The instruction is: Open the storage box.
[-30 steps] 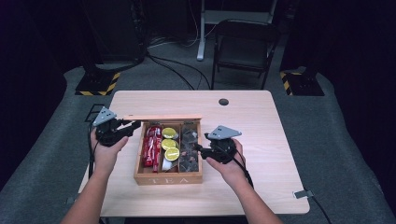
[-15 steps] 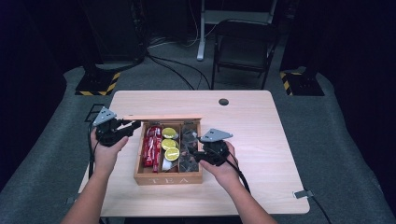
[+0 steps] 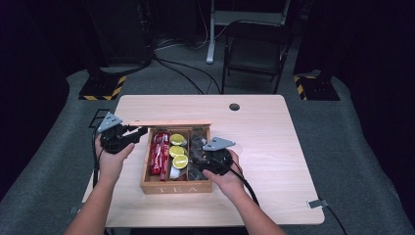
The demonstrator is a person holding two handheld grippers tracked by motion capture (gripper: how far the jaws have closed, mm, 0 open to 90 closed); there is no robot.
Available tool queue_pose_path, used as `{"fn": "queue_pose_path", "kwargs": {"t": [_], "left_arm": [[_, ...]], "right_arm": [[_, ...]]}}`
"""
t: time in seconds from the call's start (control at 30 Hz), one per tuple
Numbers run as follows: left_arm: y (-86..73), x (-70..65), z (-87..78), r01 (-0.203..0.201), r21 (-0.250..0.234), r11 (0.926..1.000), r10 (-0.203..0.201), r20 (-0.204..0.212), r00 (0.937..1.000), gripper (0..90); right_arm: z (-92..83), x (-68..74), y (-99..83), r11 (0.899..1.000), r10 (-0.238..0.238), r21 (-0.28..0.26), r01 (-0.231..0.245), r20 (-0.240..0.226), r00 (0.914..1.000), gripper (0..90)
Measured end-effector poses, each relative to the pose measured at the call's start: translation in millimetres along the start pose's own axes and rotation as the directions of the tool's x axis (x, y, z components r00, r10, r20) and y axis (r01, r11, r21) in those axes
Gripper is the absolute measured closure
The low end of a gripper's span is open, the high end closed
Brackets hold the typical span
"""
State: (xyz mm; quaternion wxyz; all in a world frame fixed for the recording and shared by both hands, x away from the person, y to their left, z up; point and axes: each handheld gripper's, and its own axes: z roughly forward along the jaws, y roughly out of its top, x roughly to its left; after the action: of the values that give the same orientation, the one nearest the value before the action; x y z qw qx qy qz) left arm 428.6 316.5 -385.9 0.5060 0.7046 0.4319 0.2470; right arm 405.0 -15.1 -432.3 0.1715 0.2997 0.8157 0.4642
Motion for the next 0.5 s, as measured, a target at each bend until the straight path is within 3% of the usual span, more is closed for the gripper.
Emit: {"fn": "queue_pose_path", "kwargs": {"t": [0.3, 0.4, 0.5], "left_arm": [[-0.2, -0.1, -0.1, 0.000, 0.001, 1.0000, 0.000, 0.000, 1.0000, 55.9], [-0.3, -0.4, -0.2, 0.001, 0.002, 1.0000, -0.001, 0.000, 1.0000, 55.9], [-0.5, -0.3, -0.2, 0.002, 0.001, 1.0000, -0.002, 0.001, 1.0000, 55.8]], "right_arm": [[5.9, 3.2, -1.7, 1.000, -0.025, -0.008, 0.025, -0.018, 0.9995, 47.5], [8.9, 4.9, -2.1, 1.000, -0.013, 0.002, 0.013, -0.035, 0.9993, 48.5], [12.1, 4.7, -2.9, 0.999, -0.039, 0.015, 0.040, -0.050, 0.9980, 48.4]]}}
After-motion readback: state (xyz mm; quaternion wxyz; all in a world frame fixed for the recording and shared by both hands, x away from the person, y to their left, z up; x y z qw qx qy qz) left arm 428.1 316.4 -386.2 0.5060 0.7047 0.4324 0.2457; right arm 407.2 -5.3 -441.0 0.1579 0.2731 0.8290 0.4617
